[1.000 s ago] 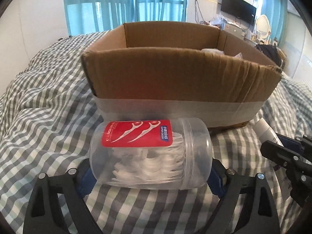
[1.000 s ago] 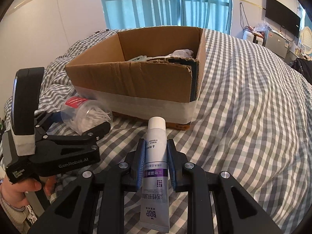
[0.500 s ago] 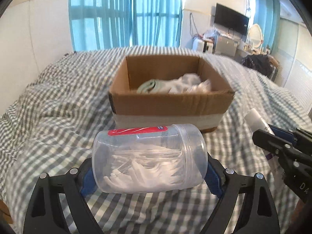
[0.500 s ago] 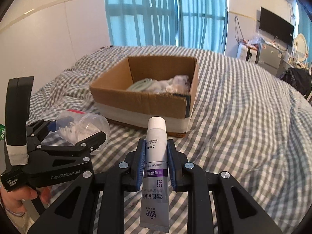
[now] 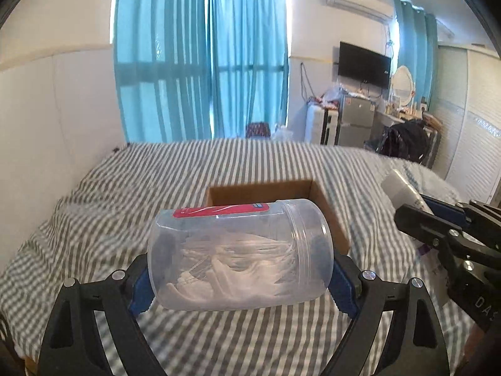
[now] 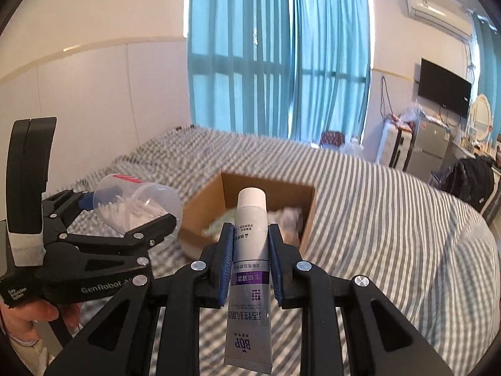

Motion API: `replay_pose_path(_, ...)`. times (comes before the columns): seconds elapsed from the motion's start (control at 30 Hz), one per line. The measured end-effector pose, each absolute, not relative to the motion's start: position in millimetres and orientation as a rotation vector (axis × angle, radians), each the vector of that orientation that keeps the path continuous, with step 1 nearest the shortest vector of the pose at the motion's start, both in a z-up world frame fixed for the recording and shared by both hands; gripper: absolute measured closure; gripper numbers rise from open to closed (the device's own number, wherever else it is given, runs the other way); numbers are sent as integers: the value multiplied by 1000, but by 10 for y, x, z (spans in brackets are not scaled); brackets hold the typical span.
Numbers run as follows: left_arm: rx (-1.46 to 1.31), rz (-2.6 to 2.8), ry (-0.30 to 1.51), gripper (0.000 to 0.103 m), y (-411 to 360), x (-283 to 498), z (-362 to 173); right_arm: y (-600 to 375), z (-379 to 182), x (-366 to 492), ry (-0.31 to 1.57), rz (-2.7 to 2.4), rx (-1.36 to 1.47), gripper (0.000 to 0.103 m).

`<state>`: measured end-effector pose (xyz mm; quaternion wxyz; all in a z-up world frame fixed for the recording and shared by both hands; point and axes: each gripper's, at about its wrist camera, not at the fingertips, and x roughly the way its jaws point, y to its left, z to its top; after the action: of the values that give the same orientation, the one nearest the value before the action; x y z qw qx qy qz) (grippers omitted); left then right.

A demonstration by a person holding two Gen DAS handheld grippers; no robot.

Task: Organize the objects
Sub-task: 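Lower the tube and the clear jar into the box and open both tools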

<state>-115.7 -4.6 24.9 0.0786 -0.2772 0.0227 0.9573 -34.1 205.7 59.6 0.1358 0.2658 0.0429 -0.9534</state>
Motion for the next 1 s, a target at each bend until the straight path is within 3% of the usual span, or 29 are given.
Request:
replay_pose_path(0.27,-778,2871,95,12,54,-1799,466,2053,995,-980,133,-2770,685,82)
replay_pose_path(0.5,-828,2867,95,12,42,-2458,269,2120,973,-1781,111,-2767,693,82)
replay_pose_path(1.0,-1088,2751,163,12,176,-3017,-837,2416,-275,-2688,-24,-2665,1003,82)
